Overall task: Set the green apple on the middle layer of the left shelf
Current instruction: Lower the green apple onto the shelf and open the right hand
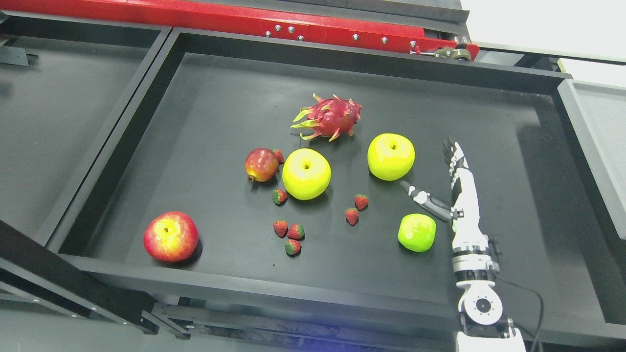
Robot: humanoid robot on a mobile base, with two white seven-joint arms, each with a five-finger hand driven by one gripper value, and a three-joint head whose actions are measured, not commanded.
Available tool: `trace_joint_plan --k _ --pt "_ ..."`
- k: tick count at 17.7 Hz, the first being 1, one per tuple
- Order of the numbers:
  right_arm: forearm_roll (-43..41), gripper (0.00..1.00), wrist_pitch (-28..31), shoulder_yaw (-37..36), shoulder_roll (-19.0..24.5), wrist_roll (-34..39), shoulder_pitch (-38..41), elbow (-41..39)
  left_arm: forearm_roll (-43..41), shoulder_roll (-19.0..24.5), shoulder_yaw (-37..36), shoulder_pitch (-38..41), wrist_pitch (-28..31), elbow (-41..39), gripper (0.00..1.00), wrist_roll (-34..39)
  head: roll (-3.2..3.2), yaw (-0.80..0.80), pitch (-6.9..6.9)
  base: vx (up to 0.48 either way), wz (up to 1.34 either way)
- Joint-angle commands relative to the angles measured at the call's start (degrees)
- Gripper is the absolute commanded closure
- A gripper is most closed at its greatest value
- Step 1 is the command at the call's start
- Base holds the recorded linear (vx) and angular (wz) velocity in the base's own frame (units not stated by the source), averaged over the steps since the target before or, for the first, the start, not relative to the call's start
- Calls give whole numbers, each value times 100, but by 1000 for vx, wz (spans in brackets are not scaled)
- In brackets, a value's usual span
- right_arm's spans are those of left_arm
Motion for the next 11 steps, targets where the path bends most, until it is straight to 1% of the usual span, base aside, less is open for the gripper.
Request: trace_joint_plan --k 1,4,7,11 --pt "-524 0 82 342 -100 -337 548 -45 0 100 0 0 -4 0 0 -4 0 0 0 0 0" --pt "-577 0 100 483 -100 -320 575 -107 0 100 0 0 -4 0 0 -4 0 0 0 0 0" --pt "-577 0 354 483 -100 -285 479 -116 0 100 0 0 -4 0 0 -4 0 0 0 0 0" --pt "-577 0 363 492 -100 -223 479 -107 0 100 0 0 -4 0 0 -4 0 0 0 0 0"
